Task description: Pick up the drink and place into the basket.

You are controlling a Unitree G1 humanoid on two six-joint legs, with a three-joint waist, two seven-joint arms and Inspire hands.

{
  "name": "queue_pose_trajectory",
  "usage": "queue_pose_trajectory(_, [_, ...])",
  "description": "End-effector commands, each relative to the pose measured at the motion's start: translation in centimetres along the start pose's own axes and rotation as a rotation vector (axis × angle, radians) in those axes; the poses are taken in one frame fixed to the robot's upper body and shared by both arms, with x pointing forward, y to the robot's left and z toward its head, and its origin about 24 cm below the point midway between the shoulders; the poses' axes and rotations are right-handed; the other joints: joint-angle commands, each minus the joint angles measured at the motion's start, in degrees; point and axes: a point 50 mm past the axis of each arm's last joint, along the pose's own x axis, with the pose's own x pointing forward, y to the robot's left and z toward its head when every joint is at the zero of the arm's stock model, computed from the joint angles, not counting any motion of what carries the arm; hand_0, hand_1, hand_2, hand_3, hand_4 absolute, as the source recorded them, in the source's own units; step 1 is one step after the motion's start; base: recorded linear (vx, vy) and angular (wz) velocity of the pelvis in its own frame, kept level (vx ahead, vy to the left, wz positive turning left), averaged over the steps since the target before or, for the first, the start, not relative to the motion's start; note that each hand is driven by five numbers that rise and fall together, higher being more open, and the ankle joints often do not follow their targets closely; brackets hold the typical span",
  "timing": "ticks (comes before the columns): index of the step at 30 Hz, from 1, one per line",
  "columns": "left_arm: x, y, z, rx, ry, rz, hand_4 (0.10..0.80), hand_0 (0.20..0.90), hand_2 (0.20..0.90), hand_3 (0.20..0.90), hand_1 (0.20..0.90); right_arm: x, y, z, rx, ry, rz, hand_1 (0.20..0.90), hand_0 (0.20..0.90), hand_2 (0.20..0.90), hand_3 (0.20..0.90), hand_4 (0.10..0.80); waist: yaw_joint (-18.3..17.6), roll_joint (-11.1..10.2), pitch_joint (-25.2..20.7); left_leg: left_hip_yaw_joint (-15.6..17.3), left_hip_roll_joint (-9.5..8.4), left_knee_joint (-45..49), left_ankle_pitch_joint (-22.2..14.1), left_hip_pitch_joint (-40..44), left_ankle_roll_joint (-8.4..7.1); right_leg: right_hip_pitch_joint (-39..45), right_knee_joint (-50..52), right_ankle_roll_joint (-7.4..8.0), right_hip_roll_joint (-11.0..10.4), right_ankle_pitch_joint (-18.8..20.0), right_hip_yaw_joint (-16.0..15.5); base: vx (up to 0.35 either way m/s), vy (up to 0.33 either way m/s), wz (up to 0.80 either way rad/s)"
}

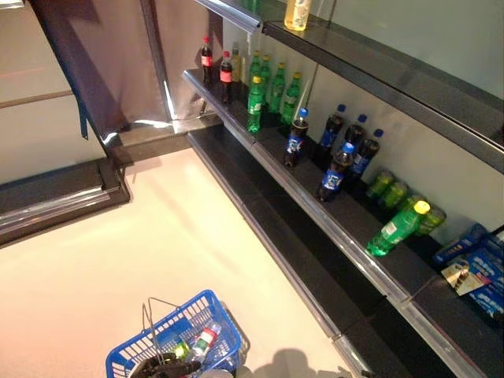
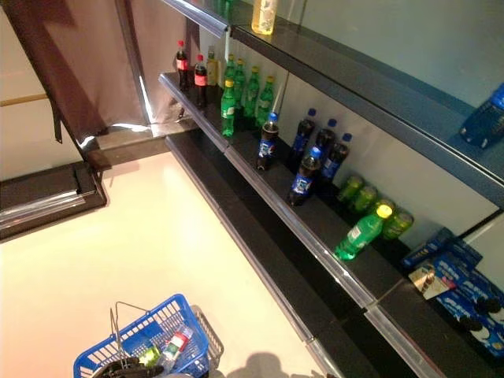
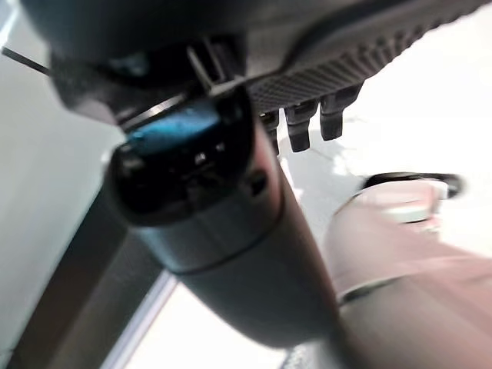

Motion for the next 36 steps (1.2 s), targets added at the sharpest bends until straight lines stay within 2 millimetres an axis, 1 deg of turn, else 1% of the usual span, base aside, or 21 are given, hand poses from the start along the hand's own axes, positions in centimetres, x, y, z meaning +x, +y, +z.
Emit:
queue_pose_trajectory(1, [0.3, -0.5, 3.8, 0.045, -0.165, -0.081, 0.1, 0.3, 0.3, 0.2, 0.3, -0.5, -1.4, -2.5, 0.026, 0.119, 0.009, 0.9, 0.9, 0.9, 0.9, 0.8, -0.2, 0.8, -0.7, 2.8, -3.77, 0.5, -7.4, 3.4, -2.06, -4.1, -11.3, -1.56, 1.2, 13.1, 3.4, 0.144, -0.08, 0.57])
queue_pose_trajectory(3, [0.3, -0.5, 3.8, 0.048, -0.162, -0.082, 0.1, 0.3, 0.3, 0.2, 0.3, -0.4, -1.3, -2.5, 0.033, 0.118, 0.012, 0.9, 0.9, 0.9, 0.9, 0.8, -0.6, 0.6, -0.6, 2.3, -3.98, 0.6, -7.9, 3.7, -2.1, -4.0, -13.7, -1.44, 1.4, 13.5, 4.3, 0.147, -0.076, 0.52])
queue_pose_trajectory(5, [0.3, -0.6, 3.8, 0.067, -0.165, -0.09, 0.1, 0.3, 0.3, 0.2, 0.3, -0.4, -1.4, -2.4, 0.049, 0.109, 0.018, 0.9, 0.9, 0.9, 0.9, 0.8, -2.3, -0.3, -0.3, 1.6, -4.59, 1.6, -10.2, 5.2, -2.31, -5.1, -21.5, -0.79, 1.9, 15.2, 6.1, 0.262, -0.134, 0.53])
queue_pose_trajectory(8, [0.2, -0.3, 3.7, 0.059, -0.167, -0.079, 0.1, 0.3, 0.3, 0.2, 0.3, -0.4, -1.4, -2.2, 0.039, 0.106, 0.022, 0.9, 0.9, 0.9, 0.9, 0.8, -3.1, -0.5, 0.1, 1.3, -4.76, 2.9, -12.2, 6.7, -2.59, -7.0, -24.9, -0.16, 1.9, 17.0, 4.5, 0.323, -0.159, 0.61])
queue_pose_trajectory(12, [0.3, -0.1, 3.8, 0.05, -0.164, -0.077, 0.1, 0.3, 0.3, 0.2, 0.3, -0.4, -1.3, -1.9, 0.024, 0.126, 0.027, 0.9, 0.9, 0.9, 0.9, 0.8, -4.3, -0.9, 1.1, 0.3, -5.59, 5.3, -14.8, 9.1, -1.86, -9.4, -25.2, -0.3, 3.9, 17.8, 2.9, 0.373, -0.182, 0.67])
queue_pose_trajectory(14, [0.3, -0.2, 3.8, 0.05, -0.165, -0.081, 0.1, 0.3, 0.3, 0.2, 0.3, -0.4, -1.4, -1.9, 0.021, 0.13, 0.026, 0.9, 0.9, 0.9, 0.9, 0.8, -4.6, -0.8, 1.2, 0.0, -5.57, 5.9, -15.4, 9.3, -1.63, -9.1, -25.1, -0.48, 4.5, 17.3, 3.3, 0.209, -0.104, 0.16])
queue_pose_trajectory(17, [0.4, -0.9, 3.8, 0.041, -0.165, -0.098, 0.1, 0.3, 0.3, 0.2, 0.3, -0.4, -1.7, -2.1, 0.007, 0.151, 0.006, 0.9, 0.9, 0.9, 0.9, 0.8, -5.7, -0.9, 0.5, -1.0, -5.74, 7.5, -16.9, 10.0, -1.26, -7.3, -24.7, -2.17, 6.5, 15.8, 5.9, 0.302, -0.197, 0.26])
queue_pose_trajectory(18, [0.4, -1.8, 4.0, 0.042, -0.177, -0.131, 0.1, 0.3, 0.3, 0.2, 0.3, -0.4, -1.6, -1.9, -0.01, 0.152, 0.006, 0.9, 0.9, 0.9, 0.9, 0.8, -5.8, -0.8, -0.3, -1.0, -4.74, 9.1, -17.6, 10.7, -2.58, -5.8, -24.2, -3.8, 7.4, 14.3, 5.6, 0.332, -0.298, 0.48])
queue_pose_trajectory(20, [0.4, -2.4, 4.1, 0.041, -0.192, -0.153, 0.1, 0.3, 0.3, 0.2, 0.3, -0.4, -1.7, -1.5, -0.026, 0.147, 0.007, 0.9, 0.9, 0.9, 0.9, 0.8, -5.6, -1.0, -0.7, -0.5, -3.93, 11.9, -18.1, 10.7, -3.74, -4.4, -24.4, -4.99, 7.5, 13.3, 4.6, 0.224, -0.227, 0.37])
queue_pose_trajectory(21, [0.4, -2.5, 4.1, 0.035, -0.195, -0.157, 0.1, 0.3, 0.3, 0.2, 0.3, -0.4, -1.8, -1.4, -0.027, 0.145, 0.005, 0.9, 0.9, 0.9, 0.9, 0.8, -5.6, -1.0, -0.8, -0.4, -3.64, 12.8, -17.8, 10.5, -4.04, -4.0, -24.5, -5.35, 7.6, 13.0, 4.3, 0.158, -0.235, 0.27])
queue_pose_trajectory(22, [0.4, -3.0, 4.3, 0.014, -0.211, -0.168, 0.1, 0.3, 0.3, 0.2, 0.3, -0.3, -1.8, -1.1, -0.038, 0.137, 0.005, 0.9, 0.9, 0.9, 0.9, 0.8, -5.1, -1.2, -0.8, -0.1, -2.45, 19.9, -13.9, 8.0, -5.6, -2.2, -24.7, -6.78, 7.9, 11.7, 3.5, 0.131, -0.252, 0.17])
queue_pose_trajectory(23, [0.4, -3.1, 4.5, 0.016, -0.219, -0.173, 0.1, 0.3, 0.3, 0.2, 0.3, -0.3, -1.8, -1.0, -0.046, 0.135, 0.004, 0.9, 0.9, 0.9, 0.9, 0.8, -4.7, -1.6, -0.6, -0.1, -2.19, 23.9, -12.2, 6.0, -6.18, -1.4, -24.8, -7.26, 7.8, 11.1, 3.3, 0.11, -0.247, 0.12])
queue_pose_trajectory(24, [0.4, -3.2, 4.6, 0.017, -0.222, -0.175, 0.1, 0.3, 0.3, 0.2, 0.3, -0.3, -1.9, -0.9, -0.049, 0.135, 0.003, 0.9, 0.9, 0.9, 0.9, 0.8, -4.6, -1.7, -0.6, -0.2, -2.14, 25.8, -11.8, 4.9, -6.36, -1.2, -24.8, -7.47, 7.8, 10.9, 3.2, 0.09, -0.254, 0.26])
queue_pose_trajectory(25, [0.4, -3.7, 4.9, 0.015, -0.238, -0.189, 0.1, 0.3, 0.3, 0.2, 0.3, -0.4, -2.3, -0.7, -0.059, 0.127, -0.013, 0.9, 0.9, 0.9, 0.9, 0.8, -3.6, -2.1, 0.2, 0.8, -2.5, 34.7, -10.1, -0.7, -6.96, 0.2, -24.3, -8.61, 7.7, 9.3, 2.9, 0.089, -0.235, 0.24])
queue_pose_trajectory(26, [0.3, -3.8, 5.0, 0.016, -0.244, -0.194, 0.1, 0.3, 0.3, 0.2, 0.3, -0.4, -2.4, -0.7, -0.054, 0.124, -0.02, 0.9, 0.9, 0.9, 0.9, 0.8, -3.4, -2.4, 0.7, 2.0, -2.27, 37.9, -9.8, -2.8, -7.07, 1.0, -24.0, -9.11, 7.7, 8.7, 3.0, 0.128, -0.277, 0.14])
queue_pose_trajectory(27, [0.3, -3.9, 5.3, 0.02, -0.25, -0.199, 0.1, 0.3, 0.3, 0.2, 0.3, -0.4, -2.6, -0.6, -0.047, 0.121, -0.026, 0.9, 0.9, 0.9, 0.9, 0.8, -3.0, -2.4, 1.3, 3.6, -0.75, 39.5, -9.8, -5.3, -6.96, 2.2, -23.9, -9.58, 7.9, 8.0, 2.8, 0.136, -0.173, -0.14])
queue_pose_trajectory(29, [0.3, -3.7, 5.7, 0.023, -0.259, -0.195, 0.1, 0.3, 0.3, 0.2, 0.3, -0.4, -2.6, -0.4, -0.045, 0.118, -0.025, 0.9, 0.9, 0.9, 0.9, 0.8, -2.6, -2.0, 2.1, 6.6, 2.39, 31.8, -9.3, -5.0, -6.56, 4.5, -24.4, -9.45, 8.8, 6.7, 2.2, 0.195, -0.089, 0.0])
queue_pose_trajectory(31, [0.3, -3.3, 5.8, 0.008, -0.263, -0.181, 0.1, 0.3, 0.3, 0.2, 0.3, -0.4, -2.6, 0.0, -0.062, 0.119, -0.026, 0.9, 0.9, 0.9, 0.9, 0.8, -2.3, -0.8, 2.2, 8.6, 2.38, 21.4, -7.8, -4.0, -6.78, 5.8, -25.2, -8.79, 10.4, 5.9, 3.0, 0.24, 0.031, 0.3])
queue_pose_trajectory(32, [0.3, -3.2, 5.9, 0.001, -0.264, -0.176, 0.1, 0.3, 0.3, 0.2, 0.3, -0.4, -2.6, 0.0, -0.072, 0.124, -0.028, 0.9, 0.9, 0.9, 0.9, 0.8, -2.3, 0.0, 2.1, 9.8, 3.1, 16.3, -5.6, -3.8, -7.61, 6.5, -25.6, -8.64, 11.4, 5.3, 3.2, 0.209, 0.046, 0.17])
queue_pose_trajectory(33, [0.3, -3.2, 6.0, -0.001, -0.265, -0.175, 0.1, 0.3, 0.3, 0.2, 0.3, -0.4, -2.7, 0.0, -0.077, 0.125, -0.031, 0.9, 0.9, 0.9, 0.9, 0.8, -2.2, 0.2, 2.1, 10.3, 3.33, 14.5, -5.0, -3.7, -7.85, 6.9, -25.8, -8.59, 11.7, 5.2, 3.4, 0.183, 0.053, 0.07])
queue_pose_trajectory(36, [0.4, -3.3, 6.3, -0.004, -0.266, -0.179, 0.1, 0.3, 0.3, 0.2, 0.3, -0.5, -2.9, -0.3, -0.085, 0.134, -0.037, 0.9, 0.9, 0.9, 0.9, 0.8, -1.9, 1.2, 2.1, 13.0, 5.8, 7.1, 0.2, -5.5, -9.7, 9.0, -26.7, -8.76, 12.9, 4.1, 4.0, 0.209, 0.052, 0.01])
